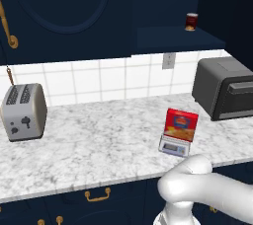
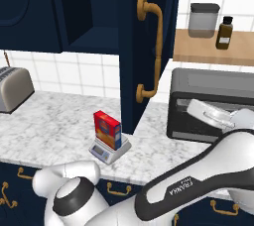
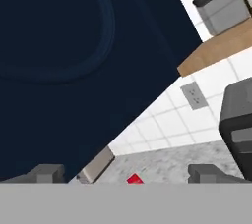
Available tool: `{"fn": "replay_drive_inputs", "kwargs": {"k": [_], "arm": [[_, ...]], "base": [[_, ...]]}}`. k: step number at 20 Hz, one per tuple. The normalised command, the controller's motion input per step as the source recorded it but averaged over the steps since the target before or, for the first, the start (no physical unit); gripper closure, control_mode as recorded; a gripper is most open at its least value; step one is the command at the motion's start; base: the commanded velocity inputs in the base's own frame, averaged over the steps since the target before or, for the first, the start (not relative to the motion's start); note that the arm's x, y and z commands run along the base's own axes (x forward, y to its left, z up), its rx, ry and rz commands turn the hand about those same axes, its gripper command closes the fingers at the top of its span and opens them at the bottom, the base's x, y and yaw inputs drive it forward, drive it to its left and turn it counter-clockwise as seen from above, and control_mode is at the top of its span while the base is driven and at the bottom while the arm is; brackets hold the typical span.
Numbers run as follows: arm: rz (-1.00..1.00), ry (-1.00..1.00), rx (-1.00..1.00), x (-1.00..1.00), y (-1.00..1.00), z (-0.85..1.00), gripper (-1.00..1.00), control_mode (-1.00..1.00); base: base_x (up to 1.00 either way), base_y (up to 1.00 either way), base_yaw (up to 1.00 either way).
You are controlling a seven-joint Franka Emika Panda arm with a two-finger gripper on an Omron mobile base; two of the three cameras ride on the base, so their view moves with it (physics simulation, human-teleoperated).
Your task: Pick the boxed food and place it on the digital scale for weighing, and close the cabinet.
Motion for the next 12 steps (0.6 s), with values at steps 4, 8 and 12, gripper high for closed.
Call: {"fn": "replay_drive_inputs", "kwargs": {"k": [4,8,12], "arm": [[0.06,0.0,0.12,0.23,0.84,-0.03,-1.0,-1.0],[0.02,0.0,0.11,0.34,1.0,-0.06,-1.0,-1.0],[0.0,0.0,0.08,0.32,1.0,-0.03,-1.0,-1.0]], "base": [[0.0,0.0,0.0],[0.0,0.0,0.0],[0.0,0.0,0.0]]}}
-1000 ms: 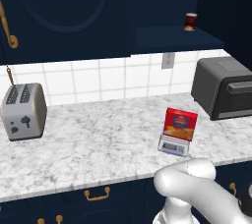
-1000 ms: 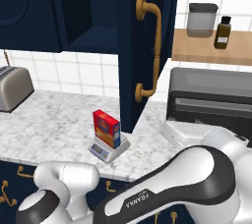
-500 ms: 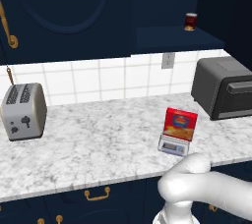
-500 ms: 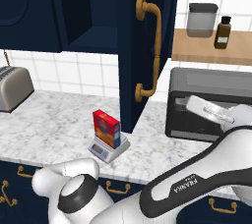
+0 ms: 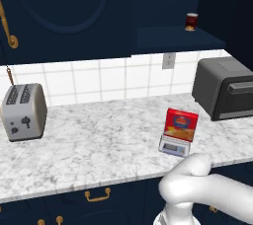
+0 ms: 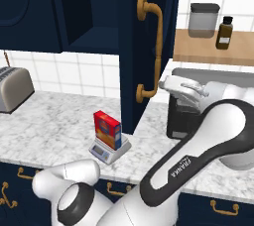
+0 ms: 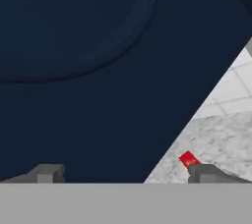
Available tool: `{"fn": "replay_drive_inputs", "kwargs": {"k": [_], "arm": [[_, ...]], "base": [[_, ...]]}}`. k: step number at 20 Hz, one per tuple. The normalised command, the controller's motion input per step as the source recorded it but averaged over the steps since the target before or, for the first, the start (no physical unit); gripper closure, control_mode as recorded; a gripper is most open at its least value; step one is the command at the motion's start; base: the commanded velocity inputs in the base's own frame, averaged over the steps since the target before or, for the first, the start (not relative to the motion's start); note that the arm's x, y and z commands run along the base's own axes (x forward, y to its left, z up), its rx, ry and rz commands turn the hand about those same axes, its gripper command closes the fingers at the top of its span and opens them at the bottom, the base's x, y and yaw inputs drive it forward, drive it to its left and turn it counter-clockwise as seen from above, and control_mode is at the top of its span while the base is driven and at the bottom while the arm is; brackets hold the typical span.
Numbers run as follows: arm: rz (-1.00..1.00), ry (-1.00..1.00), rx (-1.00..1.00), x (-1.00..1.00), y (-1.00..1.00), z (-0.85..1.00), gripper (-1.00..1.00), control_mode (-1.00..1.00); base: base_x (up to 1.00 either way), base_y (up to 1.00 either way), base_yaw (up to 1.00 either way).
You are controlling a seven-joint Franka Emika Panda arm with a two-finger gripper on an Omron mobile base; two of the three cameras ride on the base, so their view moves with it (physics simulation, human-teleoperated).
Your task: Pick the boxed food and place it on the digital scale for weighing, and close the cabinet.
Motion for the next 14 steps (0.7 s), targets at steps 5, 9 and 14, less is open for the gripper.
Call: {"fn": "replay_drive_inputs", "kwargs": {"k": [5,9,14], "arm": [[-0.01,-0.06,0.05,0.3,1.0,-0.04,-1.0,-1.0],[-0.11,-0.1,0.04,0.27,1.0,0.0,-1.0,-1.0],[-0.31,-0.09,0.01,0.39,1.0,0.0,-1.0,-1.0]], "base": [[0.0,0.0,0.0],[0.0,0.0,0.0],[0.0,0.0,0.0]]}}
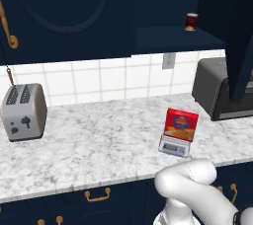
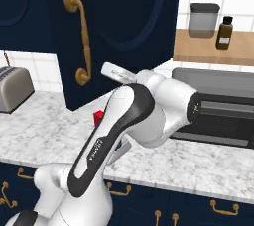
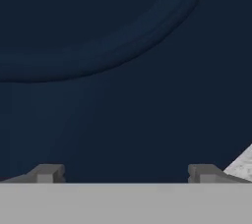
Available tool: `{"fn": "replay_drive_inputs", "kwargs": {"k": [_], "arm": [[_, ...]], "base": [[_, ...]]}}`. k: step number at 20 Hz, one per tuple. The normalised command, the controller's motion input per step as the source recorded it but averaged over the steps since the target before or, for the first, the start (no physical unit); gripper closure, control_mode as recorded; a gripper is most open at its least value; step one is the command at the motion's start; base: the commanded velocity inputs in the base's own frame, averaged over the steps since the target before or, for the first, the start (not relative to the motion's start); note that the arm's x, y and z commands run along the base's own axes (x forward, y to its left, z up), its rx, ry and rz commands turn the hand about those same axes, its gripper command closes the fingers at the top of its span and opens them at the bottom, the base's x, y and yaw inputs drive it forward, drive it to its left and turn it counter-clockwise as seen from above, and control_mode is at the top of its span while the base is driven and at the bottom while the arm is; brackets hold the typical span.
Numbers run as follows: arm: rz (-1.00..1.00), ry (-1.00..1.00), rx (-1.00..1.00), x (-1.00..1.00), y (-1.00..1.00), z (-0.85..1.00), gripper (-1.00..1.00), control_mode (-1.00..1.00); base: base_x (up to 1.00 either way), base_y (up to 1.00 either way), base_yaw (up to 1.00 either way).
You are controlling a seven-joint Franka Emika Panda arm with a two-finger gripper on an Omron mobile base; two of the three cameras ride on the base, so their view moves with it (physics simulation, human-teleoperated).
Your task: Pick the boxed food and place it on the digital scale for weighing, and close the cabinet.
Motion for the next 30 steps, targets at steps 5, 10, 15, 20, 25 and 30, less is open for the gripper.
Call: {"fn": "replay_drive_inputs", "kwargs": {"k": [5,10,15,20,25,30], "arm": [[-0.48,0.01,-0.09,0.85,1.0,0.01,-1.0,-1.0],[-0.39,0.2,-0.21,1.0,1.0,0.0,-1.0,-1.0],[-0.27,0.17,-0.18,1.0,0.76,0.0,-1.0,-1.0],[-0.14,0.08,-0.11,1.0,0.42,-0.01,-1.0,-1.0],[-0.08,0.02,-0.07,0.91,0.28,-0.11,-1.0,-1.0],[-0.04,0.0,-0.03,0.3,0.14,-0.06,-1.0,-1.0]], "base": [[0.0,0.0,0.0],[0.0,0.0,0.0],[0.0,0.0,0.0],[0.0,0.0,0.0],[0.0,0.0,0.0],[0.0,0.0,0.0]]}}
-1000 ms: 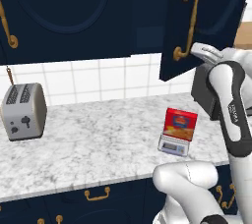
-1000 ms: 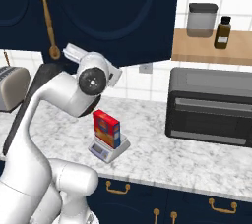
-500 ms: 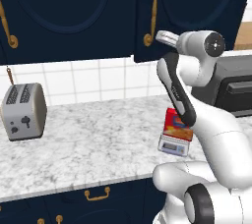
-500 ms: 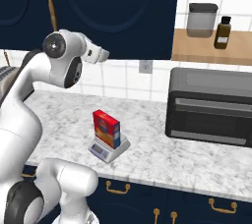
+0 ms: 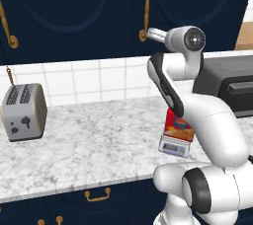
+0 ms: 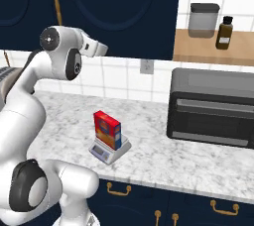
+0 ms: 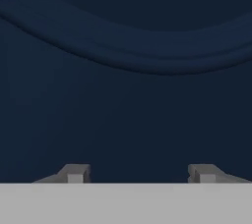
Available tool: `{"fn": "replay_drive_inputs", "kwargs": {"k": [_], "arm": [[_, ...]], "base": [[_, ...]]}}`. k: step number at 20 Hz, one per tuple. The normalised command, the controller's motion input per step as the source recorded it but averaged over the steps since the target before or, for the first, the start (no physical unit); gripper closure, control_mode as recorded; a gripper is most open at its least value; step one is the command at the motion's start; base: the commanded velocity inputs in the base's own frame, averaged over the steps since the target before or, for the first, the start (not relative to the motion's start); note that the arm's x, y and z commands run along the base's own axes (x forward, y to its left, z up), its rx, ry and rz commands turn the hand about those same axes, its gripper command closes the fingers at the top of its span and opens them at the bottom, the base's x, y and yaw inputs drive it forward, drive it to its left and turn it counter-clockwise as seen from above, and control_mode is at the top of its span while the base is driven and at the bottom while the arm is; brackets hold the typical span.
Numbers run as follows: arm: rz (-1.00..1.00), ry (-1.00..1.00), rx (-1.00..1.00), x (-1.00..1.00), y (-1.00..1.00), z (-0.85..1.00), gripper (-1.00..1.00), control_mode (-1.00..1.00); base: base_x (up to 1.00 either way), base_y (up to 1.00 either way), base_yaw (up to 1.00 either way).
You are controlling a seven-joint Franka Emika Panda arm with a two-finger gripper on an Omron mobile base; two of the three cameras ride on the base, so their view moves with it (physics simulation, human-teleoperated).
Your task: Pick the boxed food and place it on the digital scale for weighing, and close the cabinet.
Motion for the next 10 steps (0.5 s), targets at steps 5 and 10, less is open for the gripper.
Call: {"fn": "replay_drive_inputs", "kwargs": {"k": [5,10], "arm": [[0.0,0.0,0.0,0.0,0.0,0.0,-1.0,-1.0],[0.0,0.0,0.0,0.0,0.0,0.0,-1.0,-1.0]], "base": [[0.0,0.0,0.0],[0.0,0.0,0.0]]}}
